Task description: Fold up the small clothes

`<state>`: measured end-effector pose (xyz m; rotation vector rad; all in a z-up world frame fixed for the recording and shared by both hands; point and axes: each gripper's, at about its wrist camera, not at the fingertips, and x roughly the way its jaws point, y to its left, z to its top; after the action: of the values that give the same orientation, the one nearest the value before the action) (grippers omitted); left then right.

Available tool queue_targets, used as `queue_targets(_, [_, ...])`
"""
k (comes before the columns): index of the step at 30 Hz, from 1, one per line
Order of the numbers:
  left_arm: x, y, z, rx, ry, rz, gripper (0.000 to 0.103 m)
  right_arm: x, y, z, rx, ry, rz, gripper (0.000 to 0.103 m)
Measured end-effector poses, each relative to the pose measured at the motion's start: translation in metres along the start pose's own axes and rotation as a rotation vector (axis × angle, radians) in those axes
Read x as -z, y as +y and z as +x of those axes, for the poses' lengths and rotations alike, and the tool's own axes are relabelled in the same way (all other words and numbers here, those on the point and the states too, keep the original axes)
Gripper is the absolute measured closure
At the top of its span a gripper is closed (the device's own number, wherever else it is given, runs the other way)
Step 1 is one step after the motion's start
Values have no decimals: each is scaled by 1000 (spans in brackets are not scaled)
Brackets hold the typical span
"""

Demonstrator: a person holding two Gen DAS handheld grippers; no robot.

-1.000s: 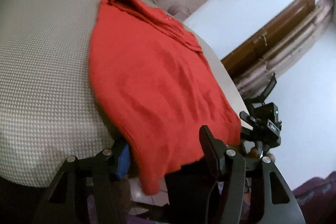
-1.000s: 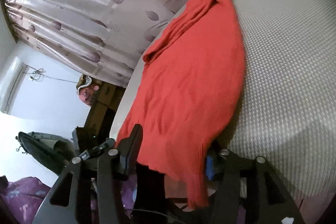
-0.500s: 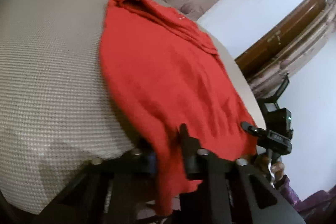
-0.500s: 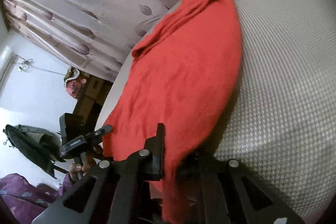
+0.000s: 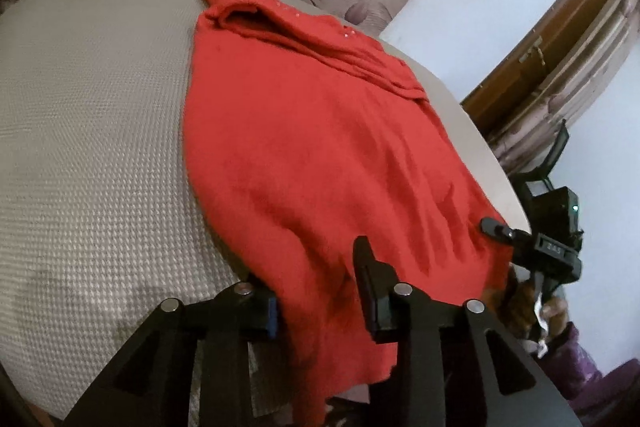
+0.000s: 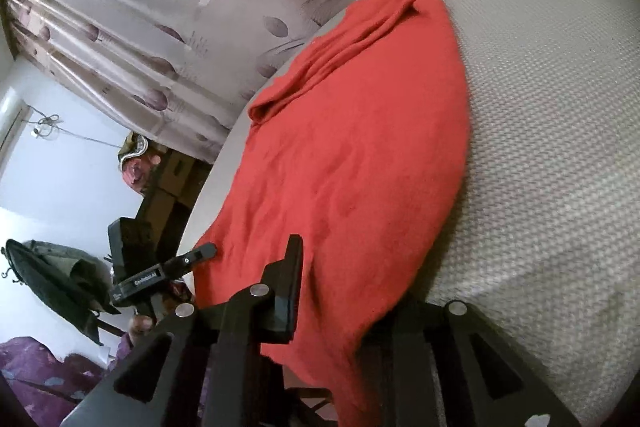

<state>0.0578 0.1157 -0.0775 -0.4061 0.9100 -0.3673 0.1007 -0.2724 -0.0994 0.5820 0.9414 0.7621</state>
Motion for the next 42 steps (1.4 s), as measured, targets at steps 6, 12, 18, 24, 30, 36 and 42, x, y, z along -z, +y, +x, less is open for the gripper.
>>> queue_targets(6, [4,-18,2,-141,-25,109,94,4,4,6,-7,19,-9,97])
queue_targets(12, [4,-28,-2,-212,-53,161,94,3,-1,1,-44,-2,34,97])
queue_targets(18, [1,-34,-7,-245,-68,186,94,3,3,-4,-50,-20,32,97])
queue_targets(24, [-1,-42,-9,-257,-83,211,94,0,5,-10,-83,-44,41,97])
queue_targets(30, [-7,-46,-12,-259,-97,220,94,-5,7,-14,-92,-58,44,97])
queue_targets(36, [-20,-51,-16,-259,-118,225,94,-15,15,-22,-114,-82,39,97])
queue_targets(42, [-37,-52,-21,-250,-141,209,94,-32,24,-26,-139,-100,25,97])
